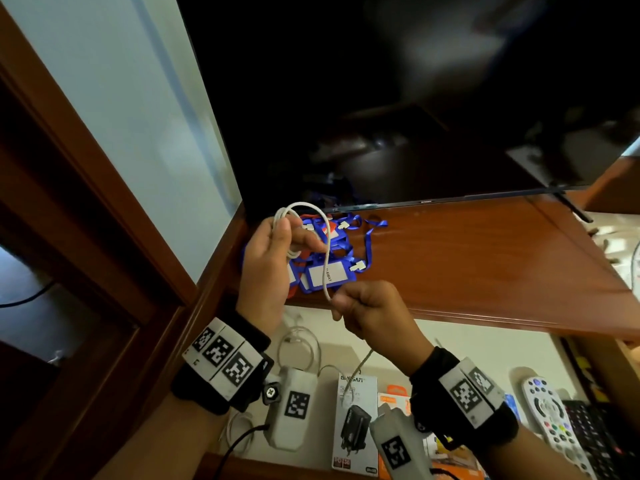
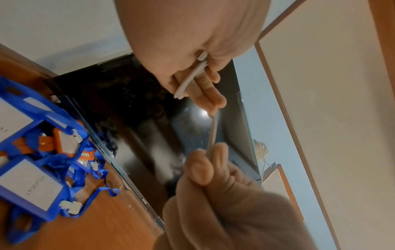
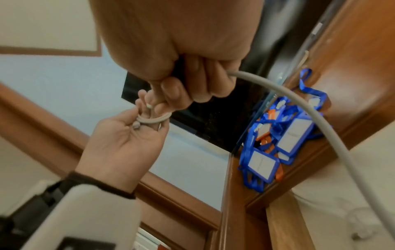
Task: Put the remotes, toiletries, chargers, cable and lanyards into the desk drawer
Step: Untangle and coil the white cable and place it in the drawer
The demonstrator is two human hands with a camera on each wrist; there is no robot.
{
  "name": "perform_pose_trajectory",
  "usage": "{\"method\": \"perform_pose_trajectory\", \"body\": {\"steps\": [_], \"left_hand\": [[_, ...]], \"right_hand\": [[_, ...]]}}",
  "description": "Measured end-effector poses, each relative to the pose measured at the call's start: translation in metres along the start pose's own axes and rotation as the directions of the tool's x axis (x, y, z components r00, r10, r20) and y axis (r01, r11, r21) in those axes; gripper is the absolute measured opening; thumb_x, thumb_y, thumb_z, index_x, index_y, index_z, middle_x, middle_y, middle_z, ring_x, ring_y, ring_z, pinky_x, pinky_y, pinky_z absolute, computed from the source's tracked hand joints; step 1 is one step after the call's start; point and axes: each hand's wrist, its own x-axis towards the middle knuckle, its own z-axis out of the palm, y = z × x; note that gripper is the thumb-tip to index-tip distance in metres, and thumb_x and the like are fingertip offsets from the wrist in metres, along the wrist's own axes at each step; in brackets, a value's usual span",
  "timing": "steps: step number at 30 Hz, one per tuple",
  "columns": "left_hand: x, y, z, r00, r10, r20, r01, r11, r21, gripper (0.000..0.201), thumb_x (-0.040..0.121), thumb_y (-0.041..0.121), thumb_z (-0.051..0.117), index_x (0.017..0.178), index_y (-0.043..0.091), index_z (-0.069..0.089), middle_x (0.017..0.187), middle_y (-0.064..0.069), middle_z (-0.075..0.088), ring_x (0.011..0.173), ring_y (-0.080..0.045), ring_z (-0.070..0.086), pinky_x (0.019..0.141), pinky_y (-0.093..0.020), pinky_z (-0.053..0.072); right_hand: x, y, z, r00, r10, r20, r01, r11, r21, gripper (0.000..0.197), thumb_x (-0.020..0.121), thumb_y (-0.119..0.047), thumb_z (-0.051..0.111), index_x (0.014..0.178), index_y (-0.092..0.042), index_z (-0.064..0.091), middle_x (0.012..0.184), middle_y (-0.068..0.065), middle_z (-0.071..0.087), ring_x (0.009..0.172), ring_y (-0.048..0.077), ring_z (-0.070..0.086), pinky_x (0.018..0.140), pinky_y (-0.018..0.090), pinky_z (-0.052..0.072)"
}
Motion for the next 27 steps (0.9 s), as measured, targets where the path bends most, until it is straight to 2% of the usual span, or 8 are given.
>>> {"method": "perform_pose_trajectory", "body": {"steps": [4,9,12,15,18,21,24,27], "left_hand": [[0.000,0.001,-0.002,1.000,0.008,-0.026,-0.012,0.986,-0.167,0.027,0.102,0.029,0.032,0.089,0.018,0.053,0.080,-0.008,0.072,0.090,-0.028,0.069,0.086,-0.042,0.052],[0.008,0.004,-0.009,0.985,0.001,-0.174,-0.065,0.928,-0.366,0.027,0.102,0.021,0.033,0.087,0.013,0.053,0.063,0.000,0.068,0.068,-0.017,0.067,0.078,-0.031,0.050],[0.005,0.006,-0.008,0.985,0.006,-0.170,-0.068,0.931,-0.359,0.026,0.101,0.021,0.035,0.086,0.014,0.054,0.062,0.003,0.067,0.068,-0.015,0.066,0.076,-0.030,0.050],[0.002,0.009,-0.003,0.989,0.020,-0.146,-0.071,0.931,-0.358,0.028,0.102,0.022,0.033,0.086,0.015,0.054,0.066,0.002,0.070,0.073,-0.016,0.067,0.078,-0.030,0.051],[0.001,0.006,0.000,0.986,0.098,-0.135,-0.120,0.978,-0.168,0.027,0.102,0.033,0.032,0.091,0.021,0.052,0.079,-0.002,0.072,0.089,-0.021,0.069,0.082,-0.038,0.051],[-0.002,-0.001,-0.001,0.969,0.229,-0.090,-0.218,0.969,0.118,0.022,0.097,0.040,0.032,0.095,0.028,0.051,0.091,-0.005,0.072,0.099,-0.021,0.067,0.083,-0.049,0.054],[-0.004,-0.007,-0.004,0.930,0.365,0.046,-0.360,0.877,0.318,0.018,0.099,0.032,0.033,0.093,0.030,0.050,0.086,0.000,0.072,0.088,-0.012,0.068,0.073,-0.043,0.057],[-0.003,-0.018,-0.009,0.929,0.292,0.229,-0.367,0.812,0.454,0.026,0.097,0.038,0.036,0.094,0.021,0.055,0.075,0.004,0.069,0.067,-0.019,0.066,0.060,-0.042,0.054]], "right_hand": [[-0.003,0.002,-0.005,0.997,0.077,-0.004,-0.074,0.967,0.243,0.036,0.098,-0.009,0.044,0.063,-0.007,0.054,0.042,0.004,0.037,0.036,0.011,0.030,0.042,0.017,0.027],[-0.002,0.011,-0.018,0.964,0.208,-0.164,-0.113,0.882,0.458,0.013,0.092,-0.015,0.056,0.081,-0.006,0.056,0.052,0.003,0.036,0.043,0.011,0.026,0.041,0.023,0.020],[-0.002,0.013,-0.021,0.946,0.181,-0.268,-0.050,0.900,0.433,0.012,0.082,-0.004,0.067,0.081,-0.004,0.054,0.057,0.003,0.046,0.043,0.006,0.038,0.040,0.017,0.031],[0.000,0.013,-0.016,0.936,0.113,-0.332,-0.015,0.959,0.284,0.014,0.077,-0.002,0.072,0.073,-0.002,0.058,0.062,0.003,0.056,0.050,0.002,0.048,0.048,0.014,0.040],[-0.001,0.011,-0.003,0.952,0.059,-0.299,-0.033,0.995,0.090,0.016,0.075,-0.005,0.075,0.067,-0.001,0.062,0.060,0.006,0.059,0.054,0.009,0.051,0.054,0.022,0.045],[-0.004,0.008,0.010,0.964,0.039,-0.264,-0.024,0.998,0.061,0.017,0.076,-0.004,0.074,0.065,-0.001,0.062,0.052,0.002,0.057,0.046,0.005,0.049,0.051,0.016,0.041],[-0.006,0.005,0.016,0.974,0.039,-0.224,-0.028,0.998,0.056,0.019,0.081,-0.006,0.070,0.063,-0.005,0.062,0.047,0.000,0.056,0.043,0.002,0.049,0.052,0.012,0.040],[-0.007,0.000,0.016,0.982,-0.037,-0.183,0.038,0.999,0.001,0.025,0.086,-0.011,0.065,0.061,-0.014,0.061,0.044,-0.005,0.052,0.040,0.004,0.047,0.049,0.011,0.038]]}}
